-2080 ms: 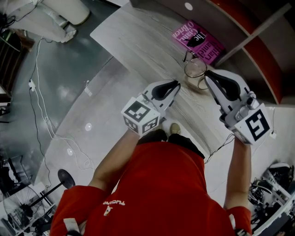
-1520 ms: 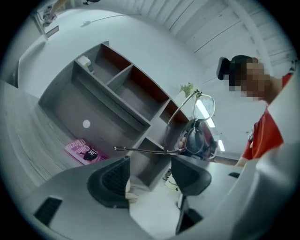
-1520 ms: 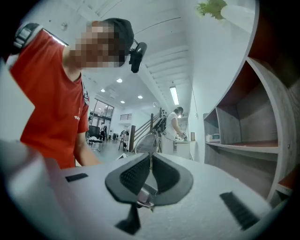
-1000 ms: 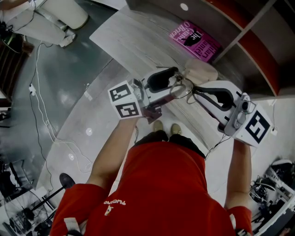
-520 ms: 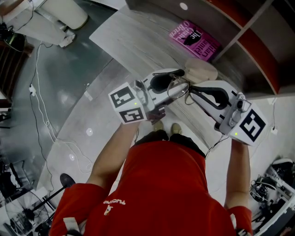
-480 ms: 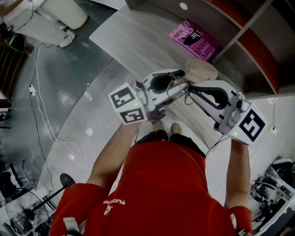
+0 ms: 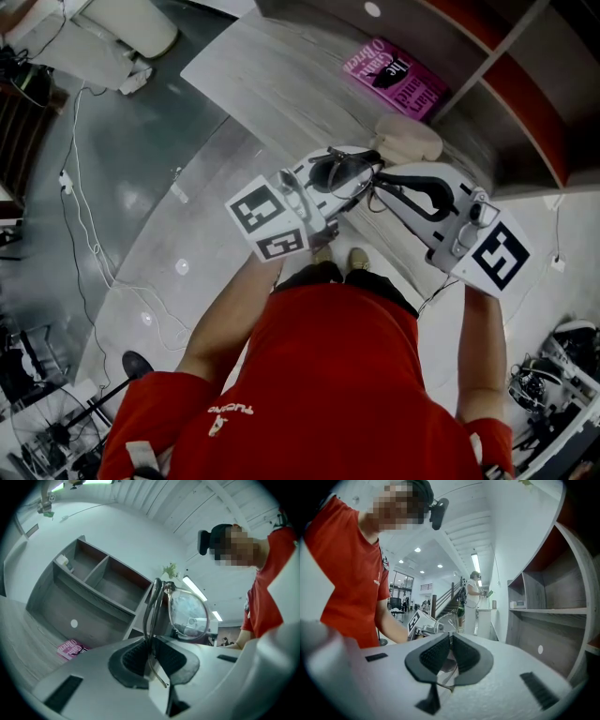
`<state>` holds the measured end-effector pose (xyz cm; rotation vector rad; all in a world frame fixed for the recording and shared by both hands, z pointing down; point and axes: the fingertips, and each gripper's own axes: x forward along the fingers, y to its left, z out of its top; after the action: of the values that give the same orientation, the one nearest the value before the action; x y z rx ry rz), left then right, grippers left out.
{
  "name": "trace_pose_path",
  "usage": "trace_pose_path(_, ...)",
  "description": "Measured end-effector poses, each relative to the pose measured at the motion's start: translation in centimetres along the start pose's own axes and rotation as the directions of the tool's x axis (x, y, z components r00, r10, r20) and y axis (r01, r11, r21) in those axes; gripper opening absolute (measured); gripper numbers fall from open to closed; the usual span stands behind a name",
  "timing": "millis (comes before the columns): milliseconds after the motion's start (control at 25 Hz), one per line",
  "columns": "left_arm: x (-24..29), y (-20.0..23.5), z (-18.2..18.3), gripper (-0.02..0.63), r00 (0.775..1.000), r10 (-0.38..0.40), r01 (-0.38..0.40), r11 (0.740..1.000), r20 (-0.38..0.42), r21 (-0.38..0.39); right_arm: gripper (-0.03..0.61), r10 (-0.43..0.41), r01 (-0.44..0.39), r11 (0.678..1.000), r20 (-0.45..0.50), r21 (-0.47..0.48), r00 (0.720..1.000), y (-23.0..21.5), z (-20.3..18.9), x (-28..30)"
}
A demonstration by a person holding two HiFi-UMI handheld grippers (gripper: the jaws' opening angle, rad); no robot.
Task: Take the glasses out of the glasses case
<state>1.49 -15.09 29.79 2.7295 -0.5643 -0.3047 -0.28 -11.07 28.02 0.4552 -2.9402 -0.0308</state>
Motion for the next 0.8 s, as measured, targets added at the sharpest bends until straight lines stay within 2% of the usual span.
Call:
trace_pose_path(280, -0.7, 0.5, -0.1, 0.025, 0.999, 0.049, -0.049, 0.999, 0.011, -0.001, 0.033, -0.054, 0.053, 0.998, -0.044, -0.028, 0.998, -0.4, -0.6, 0.3)
trace_pose_path(480, -0.8, 0.6, -0.1, 0.020, 0.998, 0.066, -0.066, 0.998, 0.012, 0.024, 0.080, -0.067, 0.067, 0.998, -0.043, -0.015, 0.997, -0.7, -0.8, 0.3)
trace_pose_path(800, -0.9, 0.6, 0.9, 0.020, 0.994, 0.096, -0.099, 0.991, 0.045, 0.093, 0.103, -0.078, 0.078, 0.997, -0.025, -0.029, 0.997, -1.1, -0.7, -0.2)
